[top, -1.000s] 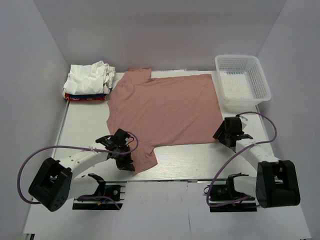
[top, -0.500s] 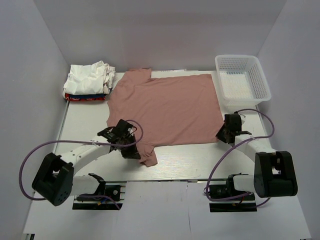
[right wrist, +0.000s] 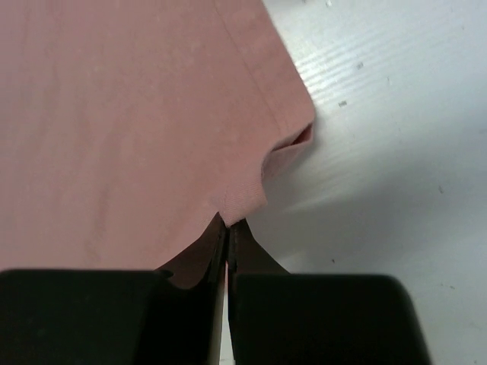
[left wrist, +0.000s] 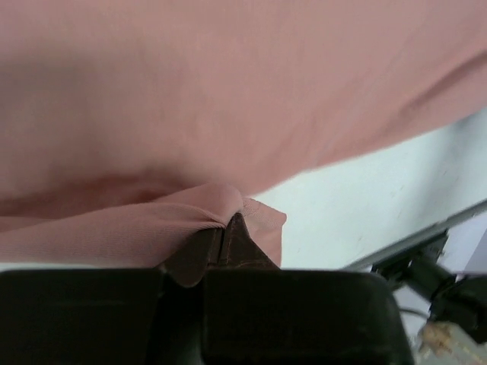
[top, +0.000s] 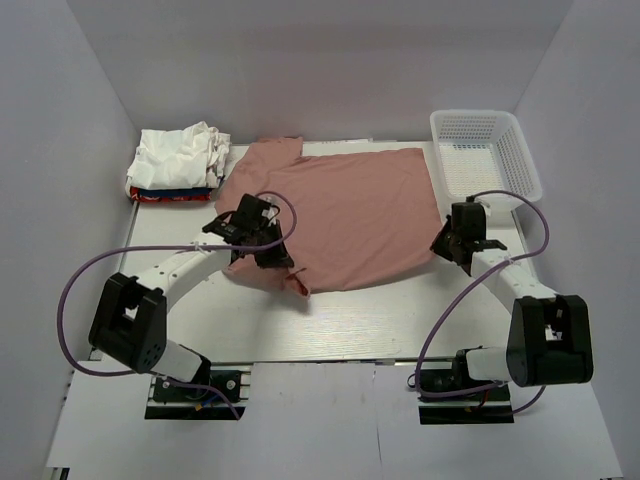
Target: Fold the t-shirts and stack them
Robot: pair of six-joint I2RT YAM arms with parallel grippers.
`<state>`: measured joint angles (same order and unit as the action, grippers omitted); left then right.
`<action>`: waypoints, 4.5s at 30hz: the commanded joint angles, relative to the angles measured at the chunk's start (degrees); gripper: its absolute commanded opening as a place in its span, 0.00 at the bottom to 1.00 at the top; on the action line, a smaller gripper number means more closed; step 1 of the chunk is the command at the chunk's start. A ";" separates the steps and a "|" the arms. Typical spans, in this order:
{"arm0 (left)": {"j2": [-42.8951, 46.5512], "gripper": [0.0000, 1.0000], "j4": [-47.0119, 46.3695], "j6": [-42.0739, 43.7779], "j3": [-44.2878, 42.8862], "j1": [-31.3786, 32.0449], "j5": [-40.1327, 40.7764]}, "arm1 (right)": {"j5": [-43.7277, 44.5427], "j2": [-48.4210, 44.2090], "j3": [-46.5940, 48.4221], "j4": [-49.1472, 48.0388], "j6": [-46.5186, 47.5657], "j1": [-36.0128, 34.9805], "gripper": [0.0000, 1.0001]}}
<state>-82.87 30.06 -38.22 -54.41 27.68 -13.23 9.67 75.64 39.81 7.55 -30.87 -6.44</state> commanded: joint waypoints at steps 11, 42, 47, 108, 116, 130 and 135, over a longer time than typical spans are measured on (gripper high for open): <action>-6.07 0.00 2.37 1.83 -17.83 -8.08 10.33 | 2.01 9.09 16.69 2.47 3.01 0.19 0.00; -41.21 0.80 1.19 7.54 -52.52 -20.12 8.23 | 0.80 30.98 43.94 10.20 9.77 -0.77 0.34; -37.93 0.92 0.88 7.54 -50.55 -20.65 8.22 | -7.45 26.76 38.86 6.00 14.07 -3.05 0.82; -15.31 0.99 -18.22 15.90 -19.00 -12.74 15.67 | -5.18 38.97 42.09 3.67 14.61 -7.63 0.90; -14.06 0.99 -19.08 12.64 -10.27 -13.97 14.56 | -8.10 42.22 44.73 0.36 13.30 -7.45 0.90; -25.67 0.99 -15.91 11.59 -17.31 -13.97 13.85 | -2.64 39.25 45.44 0.28 16.02 -6.75 0.90; -25.67 0.99 -17.67 11.59 -14.94 -13.97 12.27 | -2.11 30.02 28.14 -12.53 14.79 -7.01 0.90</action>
<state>-109.12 13.54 -26.17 -69.89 13.93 0.43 6.42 110.65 73.23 5.15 -15.99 -13.17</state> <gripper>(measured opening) 0.986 0.902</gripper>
